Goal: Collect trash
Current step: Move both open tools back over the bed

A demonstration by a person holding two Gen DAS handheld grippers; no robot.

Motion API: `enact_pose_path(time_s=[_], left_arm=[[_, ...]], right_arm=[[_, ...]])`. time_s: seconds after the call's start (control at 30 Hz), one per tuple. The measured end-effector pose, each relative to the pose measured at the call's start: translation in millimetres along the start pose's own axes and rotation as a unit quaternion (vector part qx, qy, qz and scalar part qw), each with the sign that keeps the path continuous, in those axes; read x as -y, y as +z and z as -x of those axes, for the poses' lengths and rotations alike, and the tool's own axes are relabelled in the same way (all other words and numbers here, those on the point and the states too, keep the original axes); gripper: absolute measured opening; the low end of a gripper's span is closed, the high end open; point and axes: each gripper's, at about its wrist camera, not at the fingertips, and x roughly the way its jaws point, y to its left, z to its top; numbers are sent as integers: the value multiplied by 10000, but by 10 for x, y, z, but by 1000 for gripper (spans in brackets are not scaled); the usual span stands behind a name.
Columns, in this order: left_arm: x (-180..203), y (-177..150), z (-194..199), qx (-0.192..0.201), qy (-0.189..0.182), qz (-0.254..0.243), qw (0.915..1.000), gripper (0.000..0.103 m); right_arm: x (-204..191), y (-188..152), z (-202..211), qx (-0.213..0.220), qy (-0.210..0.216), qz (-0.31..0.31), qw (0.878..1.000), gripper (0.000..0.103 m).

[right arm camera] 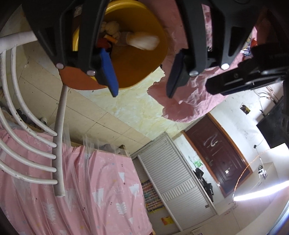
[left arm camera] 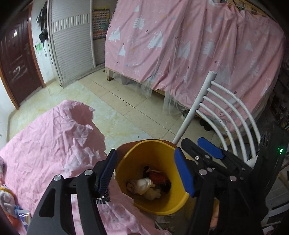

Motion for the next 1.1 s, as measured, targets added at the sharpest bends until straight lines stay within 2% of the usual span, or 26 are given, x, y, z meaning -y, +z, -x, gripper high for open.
enact_pose_path(time_s=[0.23, 0.37, 0.43, 0.67, 0.8, 1.1], left_arm=[[-241, -5, 149, 71, 90, 213, 9997, 56], [-474, -15, 313, 206, 166, 362, 9990, 56], [-620, -35, 398, 264, 222, 440, 9984, 57], [-1288, -122, 661, 416, 499, 875, 9940, 62], [-1705, -223, 852, 516, 747, 1049, 9903, 63], [-2678, -478, 1242, 640, 1356, 1583, 9759, 64]], right_arm=[[-149, -19, -39, -62, 45, 106, 9999, 54], [-366, -17, -75, -83, 153, 279, 9995, 60], [-486, -17, -112, -108, 207, 364, 9991, 61], [-1058, -79, -323, -336, 477, 759, 9954, 61], [-1439, -123, -401, -414, 666, 1025, 9916, 66], [-2228, -328, -573, -670, 1066, 1541, 9800, 67]])
